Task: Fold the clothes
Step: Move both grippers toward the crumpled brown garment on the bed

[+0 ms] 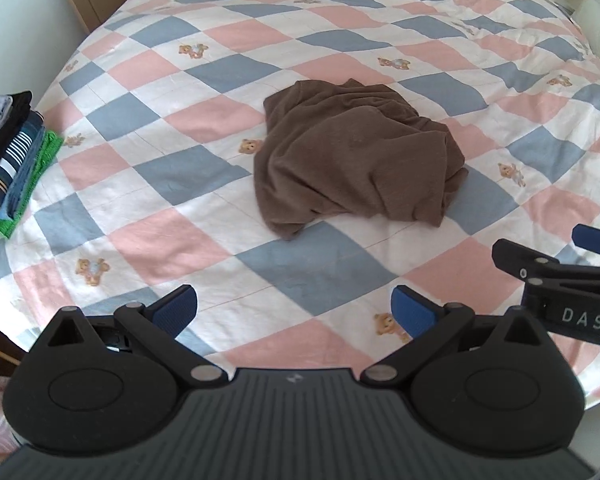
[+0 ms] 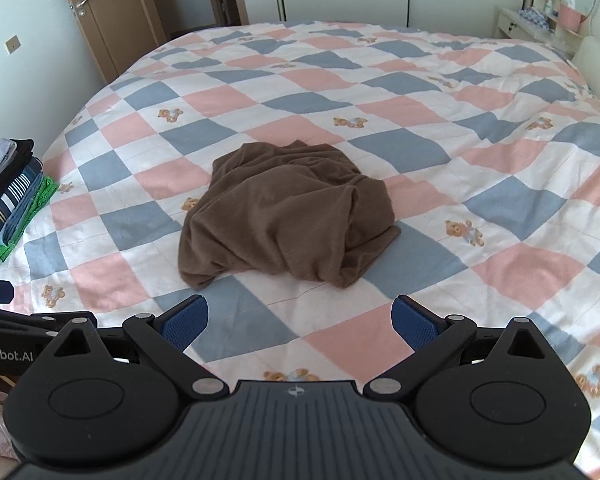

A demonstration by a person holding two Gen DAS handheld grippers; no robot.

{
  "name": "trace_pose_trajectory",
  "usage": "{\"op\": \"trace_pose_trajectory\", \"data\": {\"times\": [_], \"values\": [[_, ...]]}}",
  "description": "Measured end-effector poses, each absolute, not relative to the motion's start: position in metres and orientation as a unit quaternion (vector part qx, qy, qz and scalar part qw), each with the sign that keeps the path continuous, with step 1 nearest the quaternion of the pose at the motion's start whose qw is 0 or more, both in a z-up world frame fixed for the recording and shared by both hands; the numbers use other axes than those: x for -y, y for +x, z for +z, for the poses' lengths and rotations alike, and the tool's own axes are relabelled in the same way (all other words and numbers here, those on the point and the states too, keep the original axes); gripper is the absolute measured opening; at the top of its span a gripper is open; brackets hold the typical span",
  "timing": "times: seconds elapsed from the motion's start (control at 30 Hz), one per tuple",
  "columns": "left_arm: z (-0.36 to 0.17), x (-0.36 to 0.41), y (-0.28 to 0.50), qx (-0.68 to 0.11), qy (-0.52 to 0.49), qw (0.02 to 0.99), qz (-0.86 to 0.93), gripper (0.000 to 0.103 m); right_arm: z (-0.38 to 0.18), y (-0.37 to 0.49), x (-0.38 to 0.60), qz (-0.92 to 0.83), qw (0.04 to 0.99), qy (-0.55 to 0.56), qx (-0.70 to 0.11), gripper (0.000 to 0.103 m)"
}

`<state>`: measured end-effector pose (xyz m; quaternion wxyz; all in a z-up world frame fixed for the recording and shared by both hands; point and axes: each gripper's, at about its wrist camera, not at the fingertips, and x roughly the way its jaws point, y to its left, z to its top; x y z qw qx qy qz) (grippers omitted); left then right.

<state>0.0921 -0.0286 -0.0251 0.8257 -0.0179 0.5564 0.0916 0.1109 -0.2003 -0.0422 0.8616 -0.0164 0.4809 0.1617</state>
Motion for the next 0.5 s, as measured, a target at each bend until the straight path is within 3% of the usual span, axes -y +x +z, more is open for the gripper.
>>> {"op": "trace_pose_trajectory", "data": {"times": [0.5], "values": [[-0.051,0.062,0.131,-0.587,-0.007,0.798,0.140,0.102,-0.090,0.171,0.246,0.199,0.828,-0.005,-0.524,0.101]]}}
